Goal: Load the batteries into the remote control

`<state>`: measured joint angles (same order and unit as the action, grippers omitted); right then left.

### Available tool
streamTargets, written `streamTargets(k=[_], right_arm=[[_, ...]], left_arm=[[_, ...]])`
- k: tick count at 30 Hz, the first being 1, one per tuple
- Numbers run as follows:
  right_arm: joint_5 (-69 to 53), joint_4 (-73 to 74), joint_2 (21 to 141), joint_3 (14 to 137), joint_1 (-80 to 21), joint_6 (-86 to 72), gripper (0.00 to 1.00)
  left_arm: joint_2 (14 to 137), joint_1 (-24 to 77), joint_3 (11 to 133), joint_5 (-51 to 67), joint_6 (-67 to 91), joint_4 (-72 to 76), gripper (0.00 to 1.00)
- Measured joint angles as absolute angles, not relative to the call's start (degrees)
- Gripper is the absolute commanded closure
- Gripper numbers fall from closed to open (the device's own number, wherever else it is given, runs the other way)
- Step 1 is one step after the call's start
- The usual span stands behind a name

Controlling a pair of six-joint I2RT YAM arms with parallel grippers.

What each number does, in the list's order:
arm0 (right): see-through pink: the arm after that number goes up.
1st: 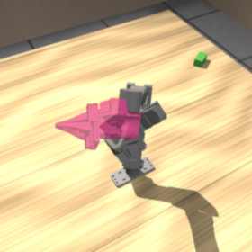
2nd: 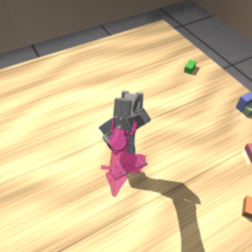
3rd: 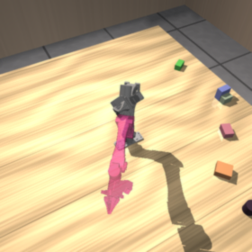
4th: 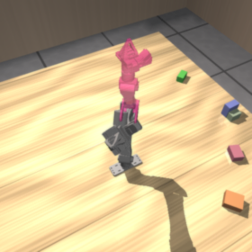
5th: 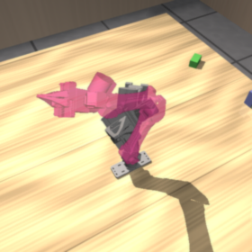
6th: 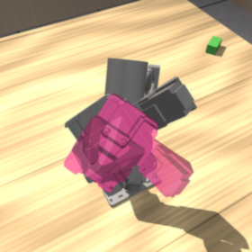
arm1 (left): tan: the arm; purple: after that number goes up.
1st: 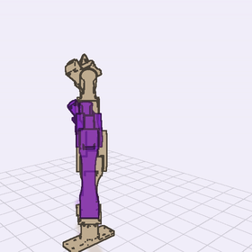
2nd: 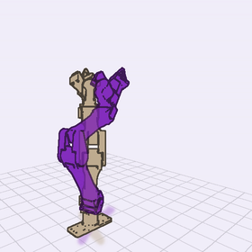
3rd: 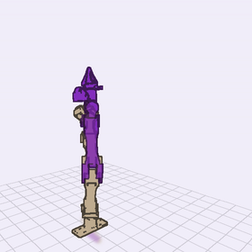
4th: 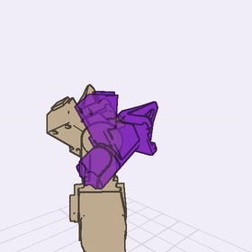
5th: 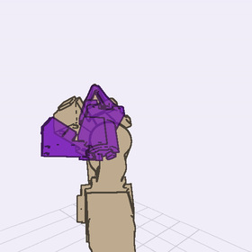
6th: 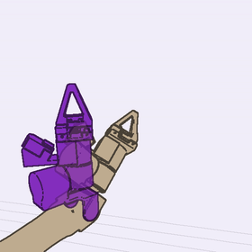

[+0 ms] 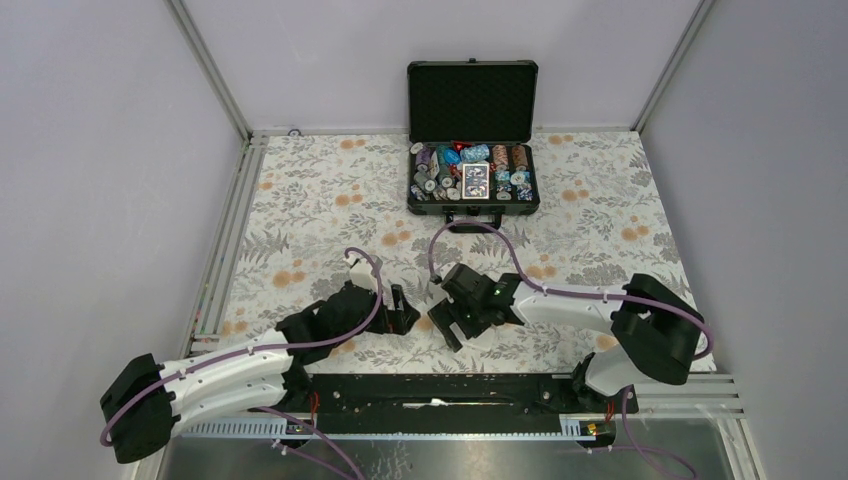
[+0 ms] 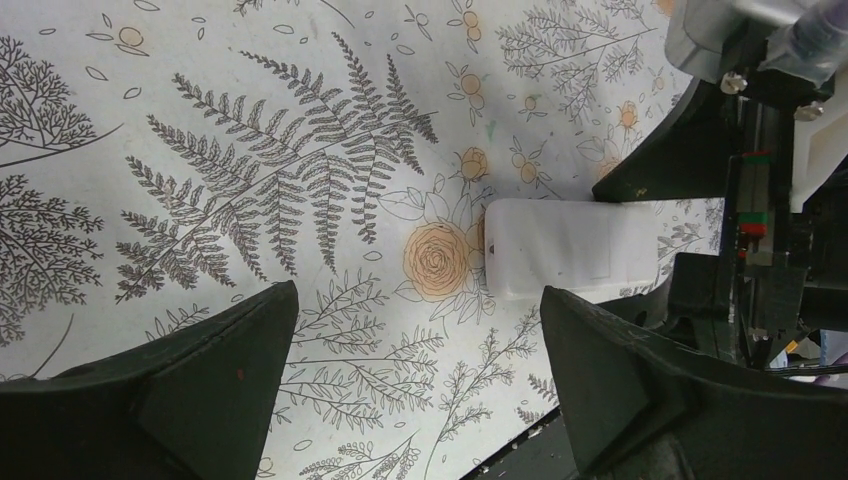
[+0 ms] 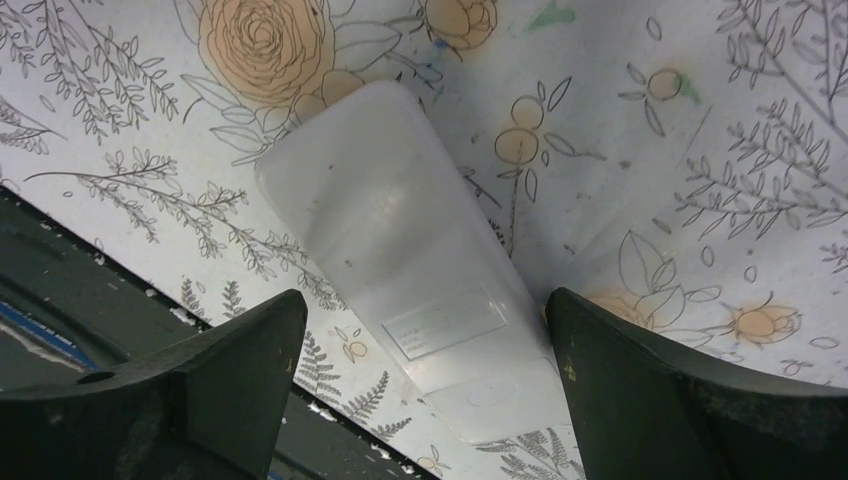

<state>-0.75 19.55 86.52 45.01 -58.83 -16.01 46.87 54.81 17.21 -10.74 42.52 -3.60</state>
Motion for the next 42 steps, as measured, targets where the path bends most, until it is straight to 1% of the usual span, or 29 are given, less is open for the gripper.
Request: streamTargets(k=[12, 21, 24, 28, 31, 37, 40, 42], right_arm=[[-1.6, 20.4, 81.1, 40.5, -61.1, -23.0, 0.08], [3.7, 22.2, 81.7, 40.8, -65.4, -27.2, 0.18], [6.3, 23.7, 83.5, 42.2, -66.6, -28.3, 0.27], [9.6, 25.3, 85.1, 43.3, -67.4, -29.6, 0.48], [10.7, 25.8, 85.6, 43.7, -67.7, -30.9, 0.60], [11.5, 25.6, 84.9, 43.3, -68.0, -32.4, 0.70], [11.4, 25.1, 83.1, 42.0, -68.0, -33.0, 0.74], [11.2, 25.5, 81.5, 41.4, -67.9, -33.1, 0.76]], left_arm=[[46.6, 54.6, 17.2, -10.7, 42.5, -3.2, 0.01], [48.1, 54.6, 17.2, -10.2, 43.0, -2.8, 0.01], [48.1, 54.6, 17.1, -10.2, 43.4, -2.6, 0.01], [48.1, 54.5, 16.4, -10.1, 43.6, -2.2, 0.01], [48.1, 54.5, 16.3, -10.1, 43.7, -2.1, 0.01], [48.5, 53.7, 14.9, -8.4, 44.7, 1.3, 0.01], [49.4, 51.7, 13.2, -5.7, 45.4, 4.3, 0.01], [49.6, 49.9, 12.0, -2.9, 45.8, 6.5, 0.01]])
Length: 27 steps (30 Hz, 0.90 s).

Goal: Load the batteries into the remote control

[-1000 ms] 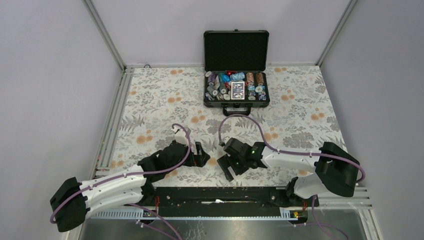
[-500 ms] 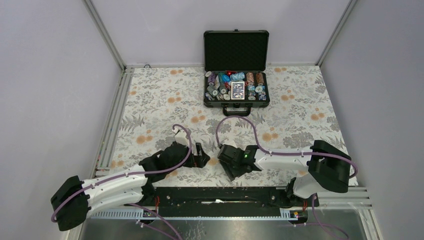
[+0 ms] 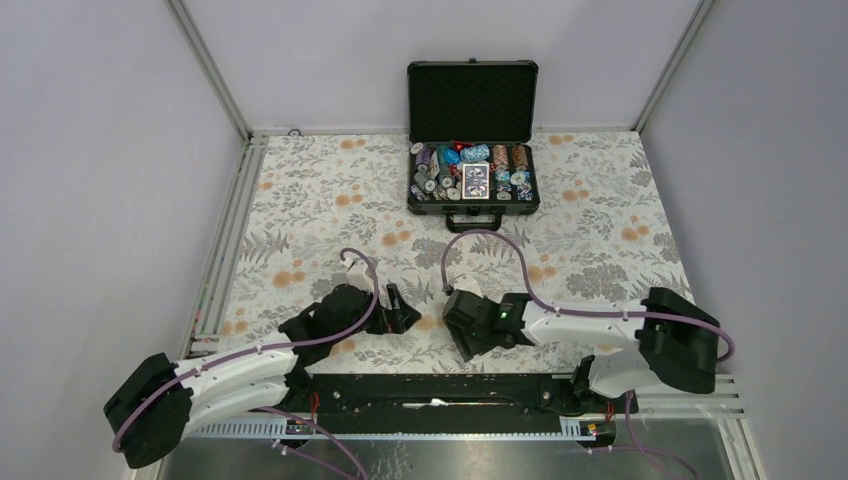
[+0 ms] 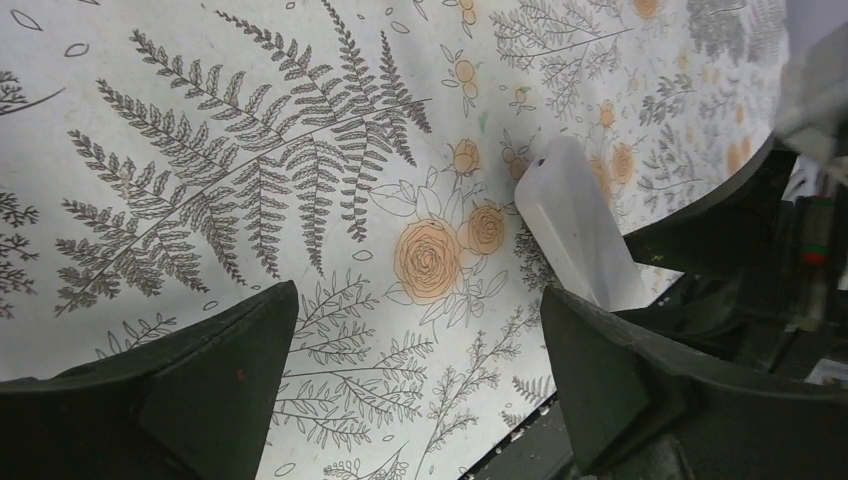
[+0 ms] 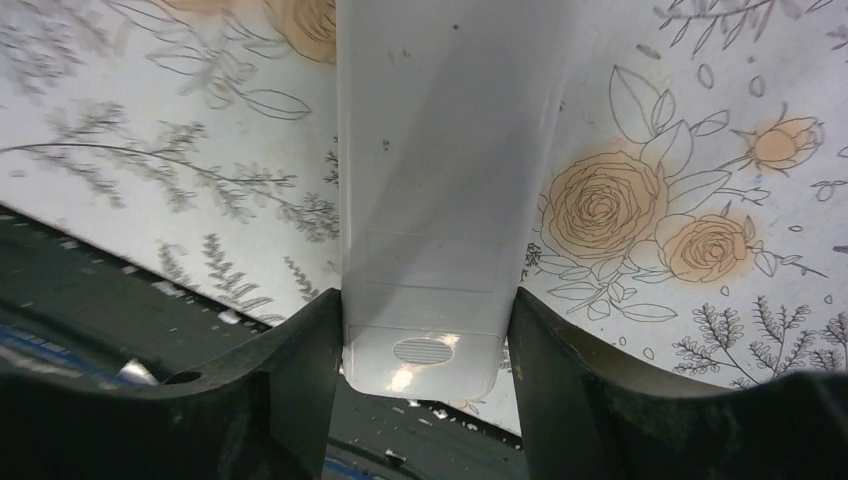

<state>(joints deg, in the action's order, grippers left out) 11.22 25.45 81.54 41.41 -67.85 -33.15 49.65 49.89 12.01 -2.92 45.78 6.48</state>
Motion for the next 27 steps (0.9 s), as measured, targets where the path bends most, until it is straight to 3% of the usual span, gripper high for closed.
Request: streamTargets(k=[10, 21, 27], right_arm=[[3.6, 21.3, 66.5, 41.2, -60.9, -32.1, 0.78], [-12.3, 11.5, 61.5, 40.7, -57.2, -31.6, 0.79], [-20.8, 3.4, 59.5, 38.0, -56.5, -33.6, 0.79]], left_arm=[[49.6, 44.0, 7.0, 11.8, 49.9, 23.6, 0.01], [50.1, 42.2, 3.9, 22.3, 58.9, 47.1, 0.01], [56.8, 42.0, 3.0, 26.4, 65.0, 61.5, 0.01]])
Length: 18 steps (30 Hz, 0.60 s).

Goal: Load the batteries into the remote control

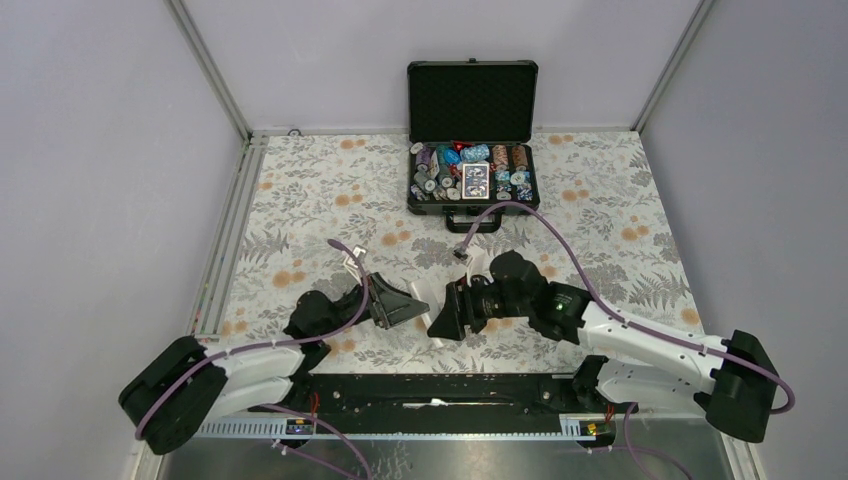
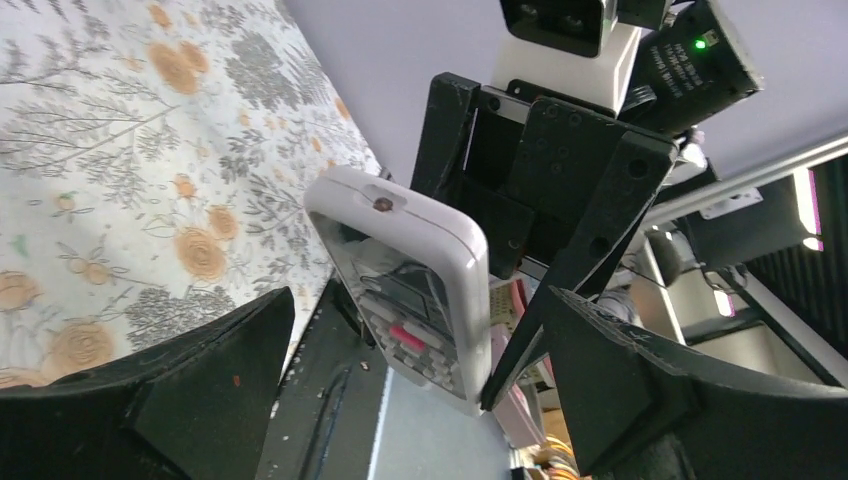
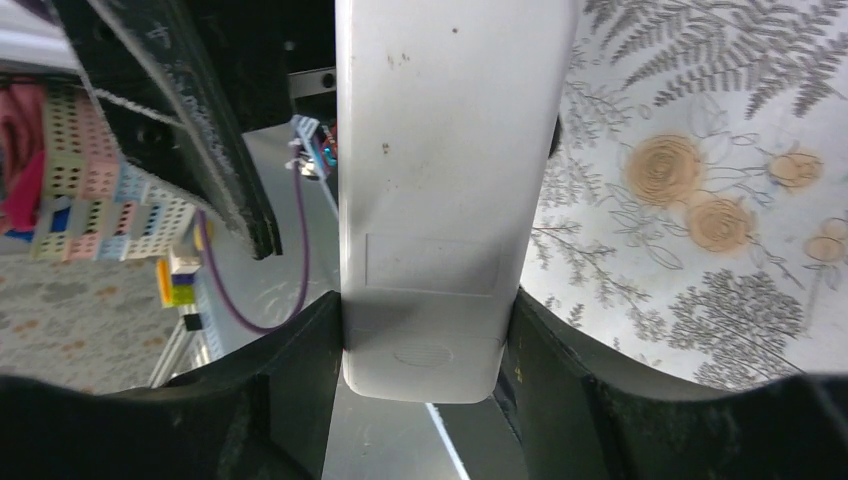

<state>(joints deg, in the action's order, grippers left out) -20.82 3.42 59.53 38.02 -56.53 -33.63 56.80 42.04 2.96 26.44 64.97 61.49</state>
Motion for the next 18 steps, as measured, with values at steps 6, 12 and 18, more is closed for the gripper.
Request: streamTargets(k=[6, 12, 18], right_arm=[[-26.5, -3.2, 57.8, 35.6, -56.1, -36.5, 0.79], [-28.8, -9.6, 56.3, 32.8, -55.3, -39.7, 0.79], [-31.1, -16.5, 56.3, 29.8, -54.9, -43.7, 0.79]], left_arm=[[63.9, 42.0, 2.9, 29.9, 70.6, 72.8, 0.01], [63.5, 42.0, 2.9, 32.0, 72.4, 75.9, 0.04], [61.3, 42.0, 3.2, 33.2, 73.3, 77.0, 0.10]])
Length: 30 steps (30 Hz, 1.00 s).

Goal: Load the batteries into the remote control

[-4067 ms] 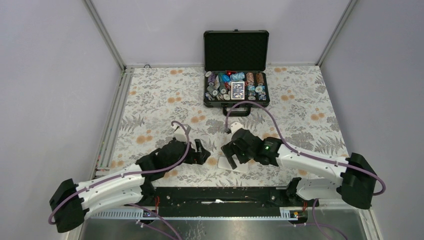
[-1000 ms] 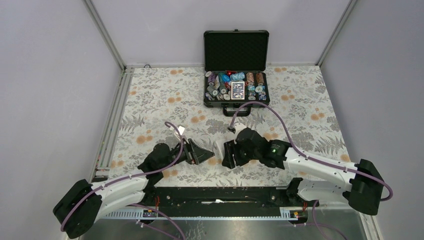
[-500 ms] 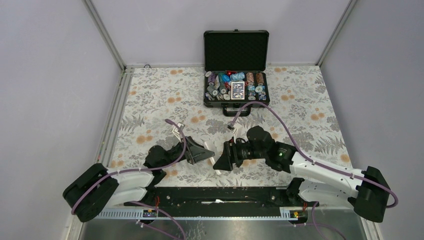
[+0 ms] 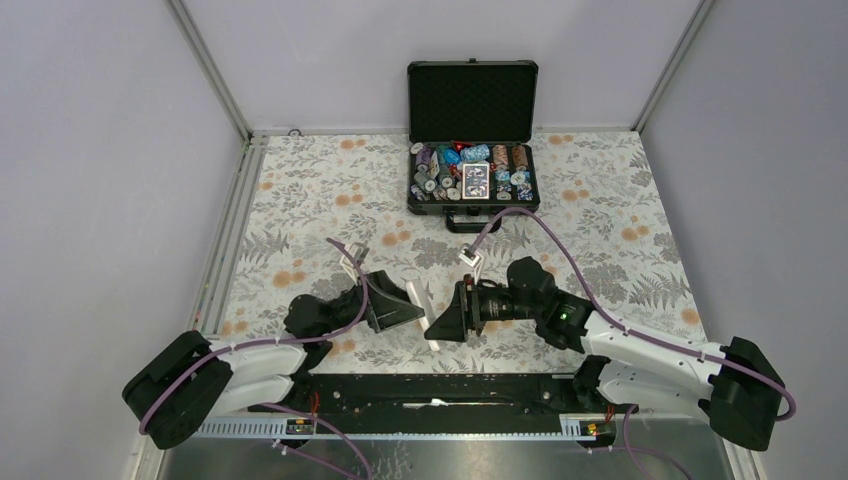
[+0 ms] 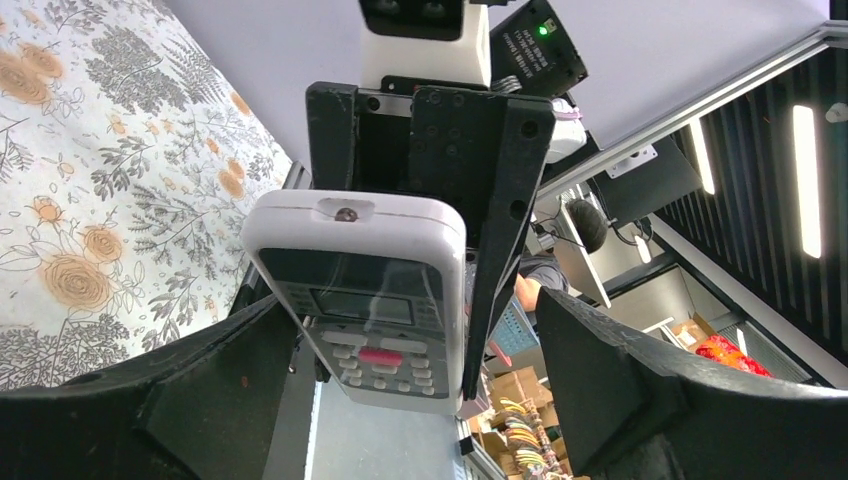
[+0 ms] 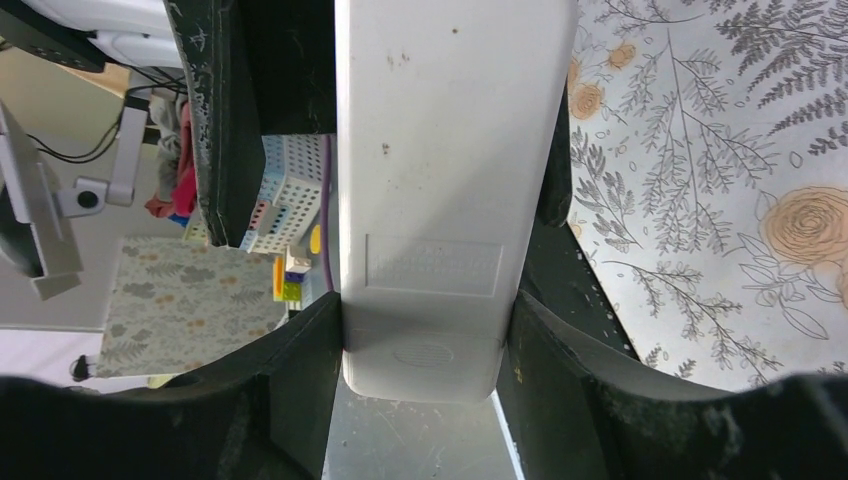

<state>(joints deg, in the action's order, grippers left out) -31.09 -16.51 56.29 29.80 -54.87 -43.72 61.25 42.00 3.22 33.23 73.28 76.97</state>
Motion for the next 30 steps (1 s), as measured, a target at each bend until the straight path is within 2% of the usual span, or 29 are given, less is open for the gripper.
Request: streamTargets(k=[3, 8, 15, 18, 21, 24, 26, 30], right_arm=[[-31.6, -19.3, 56.4, 28.9, -54.8, -45.5, 0.79], [-32.7, -24.0, 56.4, 27.1, -54.7, -48.0, 0.80], [-33.6, -29.8, 56.0, 24.9, -54.7, -50.3, 0.76], [-33.6, -30.7, 55.9, 24.4, -54.7, -50.5, 0.63], [-33.4, -30.3, 55.6, 24.3, -54.7, -50.3, 0.33], [-32.2, -27.9, 54.0, 24.4, -54.7, -49.2, 0.16], [-30.0, -23.5, 51.7, 24.5, -54.7, -47.2, 0.07], [-23.2, -11.9, 45.5, 26.4, -54.6, -41.2, 0.02]], left_arm=[[60.5, 42.0, 3.3, 33.6, 73.5, 77.1, 0.14], [59.7, 42.0, 3.3, 34.1, 73.6, 77.1, 0.25], [59.2, 42.0, 3.3, 34.4, 73.7, 76.4, 0.57], [59.2, 42.0, 3.3, 34.3, 73.8, 76.2, 0.69], [59.2, 42.0, 3.3, 34.3, 73.8, 76.2, 0.83], [59.4, 42.0, 3.4, 34.2, 73.5, 76.2, 0.96], [59.7, 41.9, 3.6, 34.1, 73.1, 76.1, 1.00], [61.3, 41.9, 4.7, 33.7, 72.2, 74.5, 1.00]])
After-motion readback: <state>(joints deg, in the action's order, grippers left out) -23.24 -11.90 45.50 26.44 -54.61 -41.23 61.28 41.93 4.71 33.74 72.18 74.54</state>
